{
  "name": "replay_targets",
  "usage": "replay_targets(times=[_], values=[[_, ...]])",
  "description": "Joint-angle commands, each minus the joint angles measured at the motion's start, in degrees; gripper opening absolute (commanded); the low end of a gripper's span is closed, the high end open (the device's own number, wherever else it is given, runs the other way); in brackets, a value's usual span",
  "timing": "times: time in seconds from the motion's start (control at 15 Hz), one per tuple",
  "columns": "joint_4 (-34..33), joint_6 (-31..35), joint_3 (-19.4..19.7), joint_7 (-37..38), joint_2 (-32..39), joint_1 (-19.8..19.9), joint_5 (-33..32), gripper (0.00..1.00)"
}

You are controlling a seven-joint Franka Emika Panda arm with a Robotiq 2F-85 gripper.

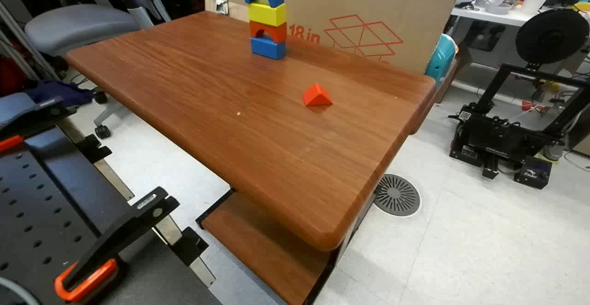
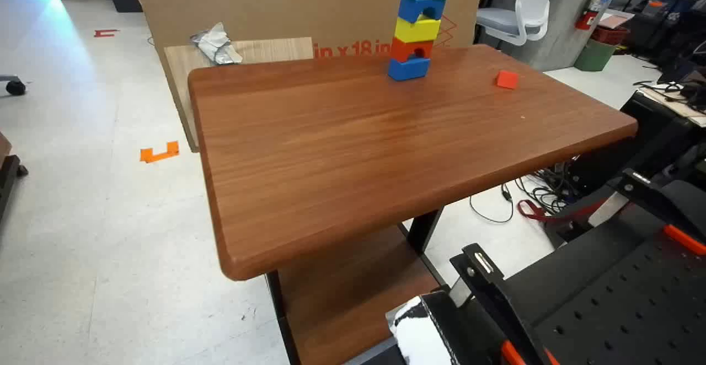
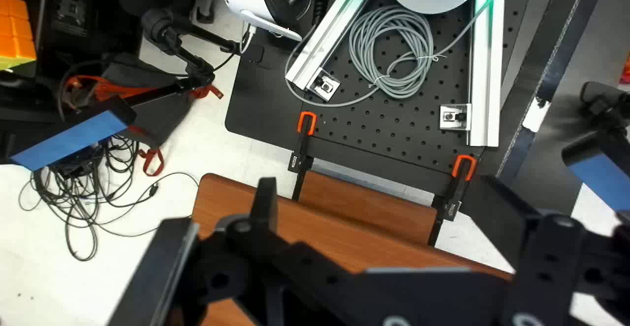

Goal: Put the yellow block on the table

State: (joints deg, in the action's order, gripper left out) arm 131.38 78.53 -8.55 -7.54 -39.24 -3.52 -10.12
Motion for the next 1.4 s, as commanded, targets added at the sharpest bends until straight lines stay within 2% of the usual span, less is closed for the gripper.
replay_targets(times=[0.0, 1.07, 1.33], values=[[-0.2, -0.3, 1.3, 1.0, 0.3, -2.0, -0.6, 1.0], [-0.2, -0.3, 1.3, 1.0, 0.3, -2.0, -0.6, 1.0], [-1.4, 5.1, 2.7, 1.9, 4.7, -1.5, 0.0, 1.0]])
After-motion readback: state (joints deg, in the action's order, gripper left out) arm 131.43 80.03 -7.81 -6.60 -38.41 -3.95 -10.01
